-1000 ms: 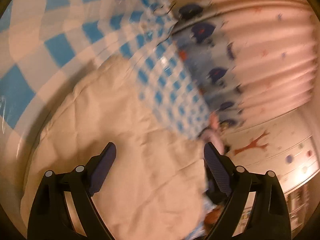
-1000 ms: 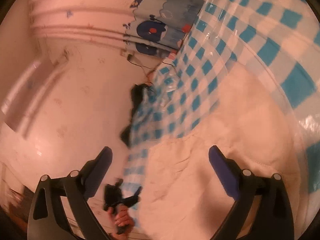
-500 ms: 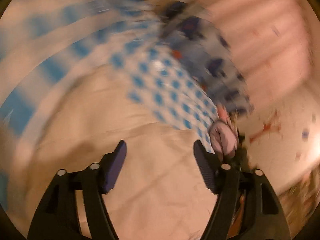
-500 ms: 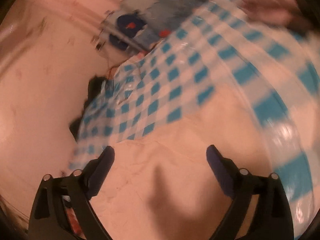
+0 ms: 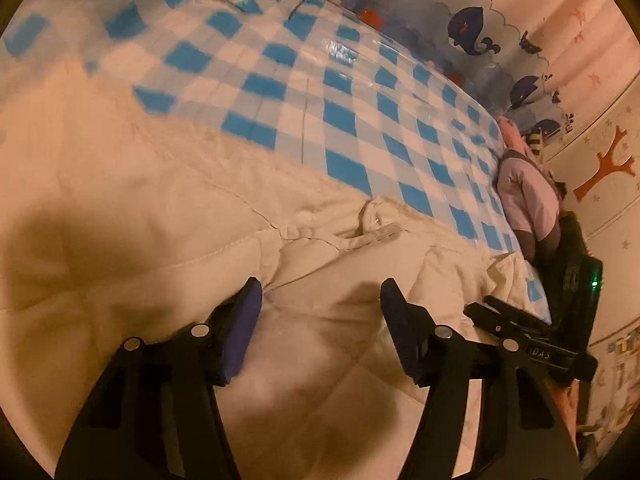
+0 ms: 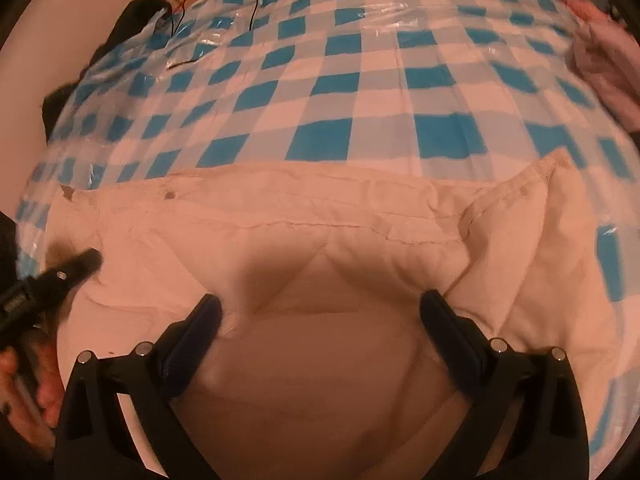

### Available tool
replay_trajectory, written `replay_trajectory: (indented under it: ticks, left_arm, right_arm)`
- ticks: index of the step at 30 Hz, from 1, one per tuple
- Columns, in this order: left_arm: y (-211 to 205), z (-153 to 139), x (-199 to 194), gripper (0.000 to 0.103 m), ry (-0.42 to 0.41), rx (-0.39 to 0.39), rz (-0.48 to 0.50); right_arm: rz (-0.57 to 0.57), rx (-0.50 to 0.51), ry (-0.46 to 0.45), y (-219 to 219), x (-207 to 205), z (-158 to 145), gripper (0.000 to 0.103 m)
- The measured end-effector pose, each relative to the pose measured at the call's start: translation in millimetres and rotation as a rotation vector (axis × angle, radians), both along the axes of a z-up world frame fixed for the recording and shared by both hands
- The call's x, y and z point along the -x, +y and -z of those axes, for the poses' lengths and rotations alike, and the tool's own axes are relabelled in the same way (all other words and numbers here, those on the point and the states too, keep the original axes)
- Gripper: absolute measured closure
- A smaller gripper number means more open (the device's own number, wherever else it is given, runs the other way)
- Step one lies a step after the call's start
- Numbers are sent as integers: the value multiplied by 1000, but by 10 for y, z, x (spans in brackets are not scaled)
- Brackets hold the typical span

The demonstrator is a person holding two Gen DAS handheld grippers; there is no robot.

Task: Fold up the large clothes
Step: 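Press the folded jacket flat with both open grippers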

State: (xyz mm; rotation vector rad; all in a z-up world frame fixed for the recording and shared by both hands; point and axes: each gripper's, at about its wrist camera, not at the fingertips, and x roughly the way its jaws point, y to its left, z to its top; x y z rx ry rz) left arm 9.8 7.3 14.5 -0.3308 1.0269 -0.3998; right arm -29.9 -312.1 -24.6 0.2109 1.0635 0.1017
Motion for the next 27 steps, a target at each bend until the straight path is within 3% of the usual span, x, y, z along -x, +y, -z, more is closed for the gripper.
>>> replay_trajectory:
  ticks: [4,6,8,9,10,11,14,17,20,23,25,27]
  left_arm:
    - [166,-425,75,27,-181,-45,-62]
    - [328,-394,-15,27,-169,-54,-117]
    - [504,-90,-116,27,-91,-57,-170]
    - [578,83,-134,27,-56,-46,-175]
    - [671,233,-123,28,-34,23,-180]
    - [684,239,-119,29,-36,28,-187]
    - [651,122,-84,29,-25,-8,-184]
    - [870,-231,236,28,-106,88,-213]
    - [1060,-344,504,25,-175,60,-222]
    - [1231,-23,543,25,-104,26,-250]
    - [1312,274,516,25,-63,104,-257]
    - [1189,250,528,25,-86,18,-257]
  right_arm:
    - [-26,97,-156,144,34,-450,7]
    - [-25,147,-131,181,-131,-427,7]
    - [5,204,-39,110,-335,-144,7]
    - [26,149,30,-18,-407,131,7]
    - [53,33,38,-173,-400,231,7]
    - [87,-26,28,-277,-393,245,7]
    - [60,-18,63,-286,-404,200,7]
    - [84,-74,-46,-421,-106,-203,7]
    - [102,-91,-185,-558,453,-563,7]
    - [155,-104,-186,-709,715,-322,7]
    - [144,-147,-201,-782,814,58,7]
    - [150,-156,-243,-798,885,62,7]
